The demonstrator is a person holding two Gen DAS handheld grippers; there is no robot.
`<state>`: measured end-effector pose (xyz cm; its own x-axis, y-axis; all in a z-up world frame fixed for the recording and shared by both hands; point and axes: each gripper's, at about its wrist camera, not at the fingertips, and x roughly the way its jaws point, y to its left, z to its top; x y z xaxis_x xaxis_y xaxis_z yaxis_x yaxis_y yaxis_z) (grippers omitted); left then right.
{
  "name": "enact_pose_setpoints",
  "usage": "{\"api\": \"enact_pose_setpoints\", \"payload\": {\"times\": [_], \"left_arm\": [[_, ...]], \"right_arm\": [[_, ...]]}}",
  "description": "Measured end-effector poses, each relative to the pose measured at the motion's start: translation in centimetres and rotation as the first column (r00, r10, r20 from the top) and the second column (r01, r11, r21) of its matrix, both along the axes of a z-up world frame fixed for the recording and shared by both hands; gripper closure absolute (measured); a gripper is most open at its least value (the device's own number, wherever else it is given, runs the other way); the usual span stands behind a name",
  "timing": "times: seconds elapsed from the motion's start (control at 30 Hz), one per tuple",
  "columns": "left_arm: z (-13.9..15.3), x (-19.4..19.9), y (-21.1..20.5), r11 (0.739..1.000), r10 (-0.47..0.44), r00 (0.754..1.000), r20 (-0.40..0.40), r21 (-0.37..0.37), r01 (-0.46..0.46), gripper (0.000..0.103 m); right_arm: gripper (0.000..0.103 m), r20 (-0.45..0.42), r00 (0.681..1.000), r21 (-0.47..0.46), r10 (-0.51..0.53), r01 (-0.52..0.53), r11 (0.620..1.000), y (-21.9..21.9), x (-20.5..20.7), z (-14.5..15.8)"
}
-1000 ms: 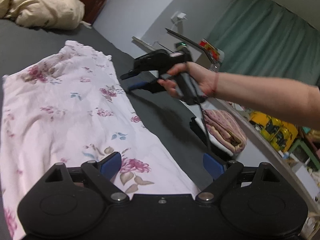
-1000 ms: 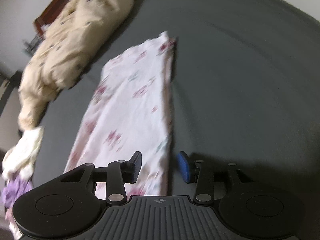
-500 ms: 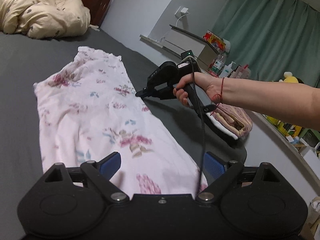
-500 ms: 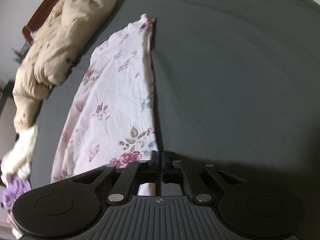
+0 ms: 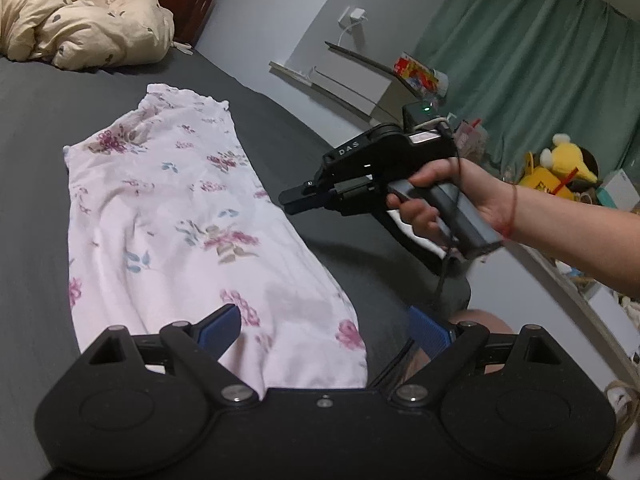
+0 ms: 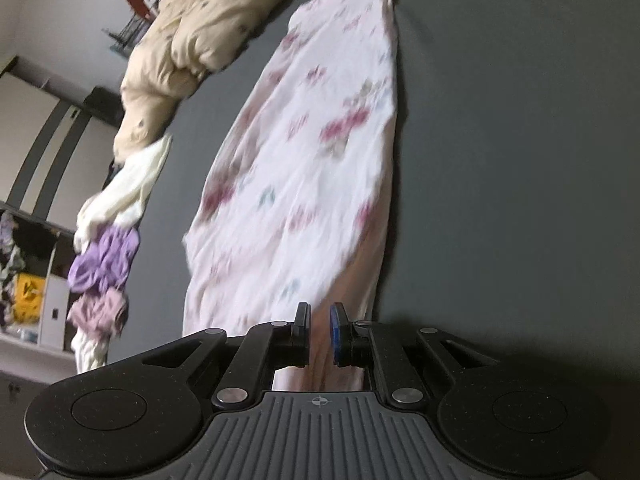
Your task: Fold clothes
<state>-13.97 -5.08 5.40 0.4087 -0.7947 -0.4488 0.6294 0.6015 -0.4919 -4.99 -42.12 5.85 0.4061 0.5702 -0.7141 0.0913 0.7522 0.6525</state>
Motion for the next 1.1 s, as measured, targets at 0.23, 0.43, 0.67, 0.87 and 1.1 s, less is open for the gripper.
{"api": "enact_pose_setpoints", "payload": {"times": [0.23,0.43,0.67,0.87,1.1], "left_arm": [[-0.1,-1.6,0.8,1.0,-0.009,1.0,-0.023,0.014,0.009,0.012],[-0.2,-1.5,1.0,1.0,-0.002,0.999,-0.046,0.018,0.002,0.012],[0.6,-0.9,-0.6,0.999,-0.035,0.999,-0.008,0.013,0.035,0.012],[0.4,-1.0,-1.5,0.997,-0.07,0.997,-0.008,0.021,0.07,0.012],[-0.1,-1.2,-1.5,0.997,-0.066,0.998,-0.019,0.033,0.067,0.012]], "right_arm": [[0.093,-0.039,0.999,0.04,-0.024,0.025,0.999,0.8,-2.5,-2.3],[0.037,-0.019,0.998,0.028,-0.057,0.057,0.998,0.6,-3.8,-1.6],[0.031,0.058,0.993,0.095,-0.106,0.1,0.99,0.0,-5.2,-0.4],[0.059,0.032,0.987,0.119,-0.157,0.152,0.981,-0.2,-5.3,-2.0],[0.08,0.005,0.982,0.258,-0.191,0.183,0.949,-0.4,-5.0,-3.4]]}}
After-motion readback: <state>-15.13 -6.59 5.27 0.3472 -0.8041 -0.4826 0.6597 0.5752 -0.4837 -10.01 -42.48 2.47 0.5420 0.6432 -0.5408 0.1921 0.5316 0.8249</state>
